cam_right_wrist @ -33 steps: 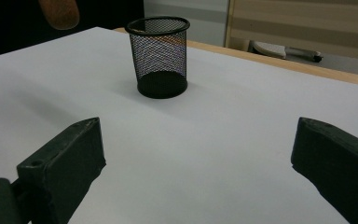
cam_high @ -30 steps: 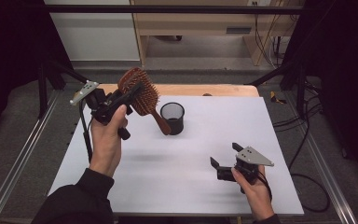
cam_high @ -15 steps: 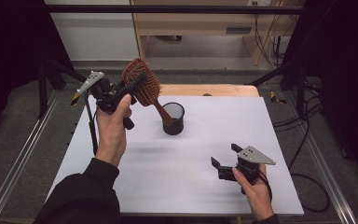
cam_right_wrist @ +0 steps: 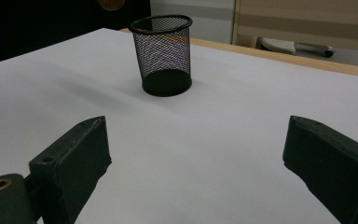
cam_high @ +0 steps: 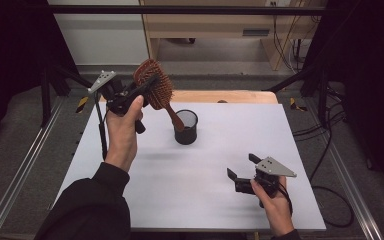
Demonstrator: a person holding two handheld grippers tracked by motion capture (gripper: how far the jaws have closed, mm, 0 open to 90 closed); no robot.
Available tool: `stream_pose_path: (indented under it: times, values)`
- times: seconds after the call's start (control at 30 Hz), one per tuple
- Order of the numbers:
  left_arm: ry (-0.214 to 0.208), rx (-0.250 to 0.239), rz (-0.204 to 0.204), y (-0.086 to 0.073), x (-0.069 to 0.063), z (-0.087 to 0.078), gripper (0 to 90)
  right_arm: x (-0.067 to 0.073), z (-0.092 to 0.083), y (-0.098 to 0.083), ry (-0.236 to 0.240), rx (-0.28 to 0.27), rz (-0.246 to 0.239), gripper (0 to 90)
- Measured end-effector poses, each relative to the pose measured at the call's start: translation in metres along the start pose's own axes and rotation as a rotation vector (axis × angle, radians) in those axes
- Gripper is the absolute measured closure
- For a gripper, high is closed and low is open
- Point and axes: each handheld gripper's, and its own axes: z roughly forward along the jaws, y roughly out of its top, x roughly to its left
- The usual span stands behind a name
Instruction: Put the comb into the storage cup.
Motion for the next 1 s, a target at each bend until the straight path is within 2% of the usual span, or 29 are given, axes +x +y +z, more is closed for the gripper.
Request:
stream_pose_path:
  times: [0.63, 1.0]
  values:
    - [0.006, 0.005, 0.025, 0.003, 0.000, 0.013, 51.5, -0.001, -0.002, 0.000, -0.011, -0.024, -0.004, 6.3]
    - [0.010, 0.006, 0.019, 0.000, 0.001, 0.022, 51.5, -0.001, -0.002, 0.000, -0.013, -0.031, -0.004, 6.4]
